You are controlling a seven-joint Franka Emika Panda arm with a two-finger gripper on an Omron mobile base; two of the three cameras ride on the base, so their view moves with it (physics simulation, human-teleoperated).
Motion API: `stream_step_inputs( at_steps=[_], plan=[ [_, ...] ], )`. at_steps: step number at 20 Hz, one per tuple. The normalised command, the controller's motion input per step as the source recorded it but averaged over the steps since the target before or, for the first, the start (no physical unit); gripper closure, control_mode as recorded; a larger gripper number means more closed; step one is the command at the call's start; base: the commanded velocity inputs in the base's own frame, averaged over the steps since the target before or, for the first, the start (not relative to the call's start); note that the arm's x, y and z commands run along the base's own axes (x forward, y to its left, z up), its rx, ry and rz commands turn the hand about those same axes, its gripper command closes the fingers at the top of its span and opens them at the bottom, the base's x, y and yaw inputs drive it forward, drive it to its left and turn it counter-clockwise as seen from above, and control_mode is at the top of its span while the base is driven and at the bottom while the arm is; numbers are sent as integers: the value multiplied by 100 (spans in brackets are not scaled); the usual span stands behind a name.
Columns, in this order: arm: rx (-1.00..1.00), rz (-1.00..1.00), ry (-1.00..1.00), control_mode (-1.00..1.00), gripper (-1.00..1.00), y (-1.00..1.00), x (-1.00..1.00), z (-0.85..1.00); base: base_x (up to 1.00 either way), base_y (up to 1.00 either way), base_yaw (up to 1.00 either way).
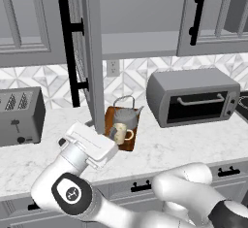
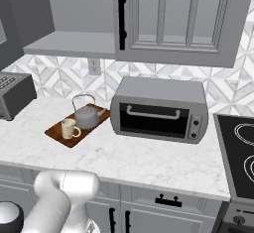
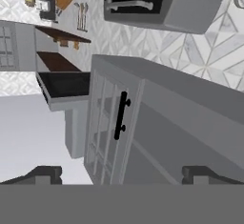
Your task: Pick the kettle from the counter and place it on the tray. Then pick the mug from the cabinet and place it on the tray. Then close the cabinet doors.
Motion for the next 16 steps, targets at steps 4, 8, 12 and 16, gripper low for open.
stream_step_inputs(
  at_steps=[4,8,12,16],
  plan=[
    [0,0,0,-100,-100,55,4,0,0,0,0],
    [0,0,-1,-100,-100,44,3,13,0,0,0],
    [0,0,0,-100,-100,39,3,15,0,0,0],
    [0,0,0,-100,-100,7,0,32,0,0,0]
  ],
)
